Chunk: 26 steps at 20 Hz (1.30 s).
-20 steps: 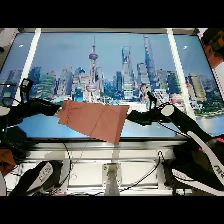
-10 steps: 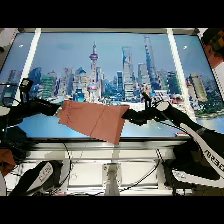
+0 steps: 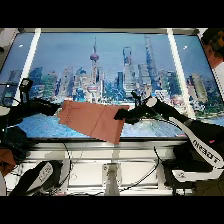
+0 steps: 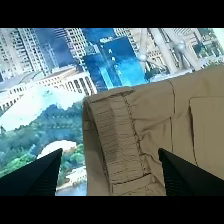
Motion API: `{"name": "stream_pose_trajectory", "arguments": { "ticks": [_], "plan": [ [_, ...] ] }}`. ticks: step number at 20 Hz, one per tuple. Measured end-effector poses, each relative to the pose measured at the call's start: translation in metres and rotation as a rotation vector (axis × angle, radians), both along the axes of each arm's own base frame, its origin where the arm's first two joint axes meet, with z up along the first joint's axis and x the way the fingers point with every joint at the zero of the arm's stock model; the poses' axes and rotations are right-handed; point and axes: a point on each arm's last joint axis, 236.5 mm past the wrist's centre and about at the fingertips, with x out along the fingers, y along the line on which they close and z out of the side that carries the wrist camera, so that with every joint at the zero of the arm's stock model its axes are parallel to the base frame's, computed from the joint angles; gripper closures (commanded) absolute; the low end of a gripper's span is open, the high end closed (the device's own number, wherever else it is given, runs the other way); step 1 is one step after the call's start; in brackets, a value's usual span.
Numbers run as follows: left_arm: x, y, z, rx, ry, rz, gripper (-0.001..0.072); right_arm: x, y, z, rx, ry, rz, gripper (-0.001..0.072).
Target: Fold the clothes and pants, and hang the long-sleeved shirts on hangers.
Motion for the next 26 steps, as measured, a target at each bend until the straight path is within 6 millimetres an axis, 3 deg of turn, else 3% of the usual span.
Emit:
{"name": "stream_pose_trajectory", "arguments": {
  "ticks": [4,5,7,8,13,17,19,21,23,26],
  "plan": [
    [0.0,0.0,0.0,0.0,0.0,0.0,0.0007,0.01,0.012,0.003,-0.016,-0.057,0.056,0.0242],
    [0.0,0.0,0.0,0.0,0.0,0.0,0.0007,0.017,0.015,0.005,-0.023,-0.094,0.069,0.0321],
    [0.0,0.0,0.0,0.0,0.0,0.0,0.0006,0.028,0.021,0.011,-0.017,-0.142,0.068,0.0597],
    [0.0,0.0,0.0,0.0,0.0,0.001,0.0007,0.033,0.026,0.014,-0.01,-0.161,0.062,0.0701],
    [0.0,0.0,0.0,0.0,0.0,0.0,0.0006,0.06,0.037,0.032,0.001,-0.304,0.093,0.0704],
    [0.0,0.0,0.0,0.0,0.0,0.0,0.0007,0.11,0.028,0.071,-0.041,-0.512,0.147,0.0704],
    [0.0,0.0,0.0,0.0,0.0,0.001,0.0007,0.142,0.009,0.098,-0.088,-0.62,0.143,0.0704],
    [0.0,0.0,0.0,0.0,0.0,0.001,0.0007,0.176,-0.023,0.129,-0.157,-0.721,0.105,0.0704],
    [0.0,0.0,0.0,0.0,0.0,0.0,0.0006,0.207,-0.069,0.162,-0.239,-0.812,0.041,0.0704],
    [0.0,0.0,0.0,0.0,0.0,0.0,0.0007,0.24,-0.163,0.212,-0.374,-0.916,-0.101,0.0705]
  ]
}}
